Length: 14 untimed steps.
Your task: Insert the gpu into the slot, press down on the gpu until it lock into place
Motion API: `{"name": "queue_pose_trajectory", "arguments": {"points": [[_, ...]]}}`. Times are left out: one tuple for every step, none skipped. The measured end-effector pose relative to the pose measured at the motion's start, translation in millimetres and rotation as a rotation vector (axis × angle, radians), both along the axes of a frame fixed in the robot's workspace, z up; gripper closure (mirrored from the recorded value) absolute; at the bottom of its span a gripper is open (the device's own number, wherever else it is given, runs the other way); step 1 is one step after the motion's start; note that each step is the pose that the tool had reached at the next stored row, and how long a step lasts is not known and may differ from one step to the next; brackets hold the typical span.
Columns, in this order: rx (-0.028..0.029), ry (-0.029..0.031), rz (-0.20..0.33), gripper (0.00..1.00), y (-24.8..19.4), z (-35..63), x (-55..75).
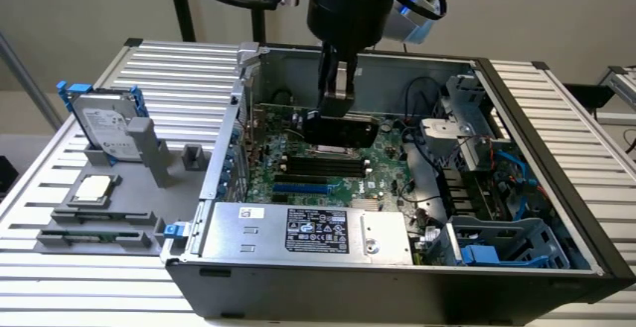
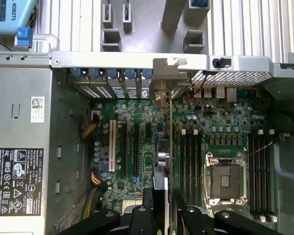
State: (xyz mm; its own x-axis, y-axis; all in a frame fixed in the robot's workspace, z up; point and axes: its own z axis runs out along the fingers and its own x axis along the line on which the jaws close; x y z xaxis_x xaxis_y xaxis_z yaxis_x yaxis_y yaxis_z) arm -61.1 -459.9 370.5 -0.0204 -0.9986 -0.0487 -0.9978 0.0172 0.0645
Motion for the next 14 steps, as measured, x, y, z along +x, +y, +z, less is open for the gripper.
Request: {"name": "queue_pose_trajectory", "arguments": {"points": [[0.0003, -0.002, 0.0, 0.74, -0.3, -1.5, -2.0], [0.0007, -0.0047, 0.0, 0.74, -0.6, -2.9, -3.8], [0.0012, -0.0084, 0.0, 0.74, -0.8, -4.1, -5.3], [0.0018, -0.0128, 0.0, 0.74, -1.1, -5.3, -6.6], [0.0025, -0.0175, 0.0, 0.74, -1.4, -6.5, -7.9], [0.0034, -0.0223, 0.0, 0.74, -1.6, -7.7, -8.9], [0.0042, -0.0263, 0.0, 0.74, -1.6, -8.9, -9.7], [0.0051, -0.0294, 0.0, 0.74, -1.6, -10.2, -10.4], [0.0059, -0.0319, 0.0, 0.74, -1.6, -11.6, -11.1], [0.0067, -0.0338, 0.0, 0.74, -1.6, -13.2, -11.9], [0.0071, -0.035, 0.0, 0.74, -1.7, -14.9, -12.6], [0.0076, -0.0356, 0.0, 0.74, -1.7, -16.7, -13.2], [0.0081, -0.0359, 0.0, 0.74, -1.6, -18.5, -13.5], [0.0088, -0.0363, 0.0, 0.74, -1.7, -20.3, -13.7]]}}
